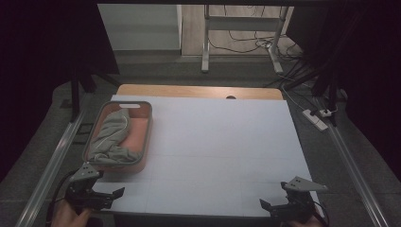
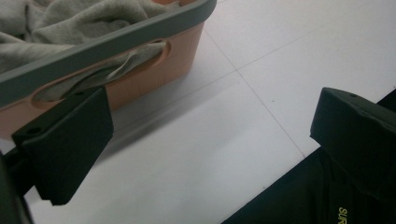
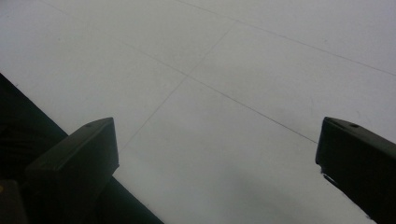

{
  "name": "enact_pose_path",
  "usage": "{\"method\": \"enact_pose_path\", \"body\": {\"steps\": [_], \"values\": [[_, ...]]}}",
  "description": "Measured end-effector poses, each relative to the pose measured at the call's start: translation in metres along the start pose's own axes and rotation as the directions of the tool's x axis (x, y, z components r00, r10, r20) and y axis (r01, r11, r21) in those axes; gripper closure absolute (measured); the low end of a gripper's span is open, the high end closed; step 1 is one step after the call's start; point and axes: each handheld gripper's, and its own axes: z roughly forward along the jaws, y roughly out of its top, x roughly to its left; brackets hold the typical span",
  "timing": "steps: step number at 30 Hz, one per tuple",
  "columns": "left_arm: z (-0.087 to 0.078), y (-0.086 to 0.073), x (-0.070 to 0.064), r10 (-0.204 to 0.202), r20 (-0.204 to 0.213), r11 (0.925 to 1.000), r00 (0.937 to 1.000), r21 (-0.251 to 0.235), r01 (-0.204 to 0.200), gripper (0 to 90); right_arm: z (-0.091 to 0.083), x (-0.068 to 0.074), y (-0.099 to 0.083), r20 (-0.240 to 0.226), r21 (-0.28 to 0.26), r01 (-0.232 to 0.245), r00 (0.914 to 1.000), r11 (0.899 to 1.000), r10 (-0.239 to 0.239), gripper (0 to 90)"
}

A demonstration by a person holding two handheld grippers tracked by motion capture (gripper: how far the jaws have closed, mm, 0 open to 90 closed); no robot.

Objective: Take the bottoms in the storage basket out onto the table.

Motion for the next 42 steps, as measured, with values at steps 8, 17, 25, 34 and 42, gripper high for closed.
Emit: {"method": "enact_pose_path", "body": {"steps": [8,17,25,34,42], "values": [[-0.002,0.008,0.002,0.009,-0.016,1.0,0.9998,0.003,-0.009,0.0,0.001,0.0,0.0,-0.004,0.006,0.005,1.0,1.0,-0.005,0.0],[0.0,0.016,0.006,0.017,-0.019,0.9997,0.9997,0.016,-0.017,0.0,0.001,0.0,0.0,-0.008,0.016,0.004,1.0,1.0,-0.004,0.0],[-0.001,0.025,0.011,0.021,-0.026,0.9997,0.9994,0.016,-0.021,0.0,0.002,-0.001,0.0,-0.013,0.016,-0.001,0.9999,1.0,0.001,0.0],[0.002,0.033,0.017,0.019,-0.033,0.9995,0.9993,0.025,-0.018,0.0,0.002,-0.001,0.001,-0.02,0.022,0.001,0.9998,1.0,0.0,0.0],[0.005,0.04,0.024,0.013,-0.038,0.9992,0.9992,0.039,-0.011,0.0,0.003,-0.001,0.001,-0.021,0.028,0.001,0.9998,1.0,0.0,0.0]]}}
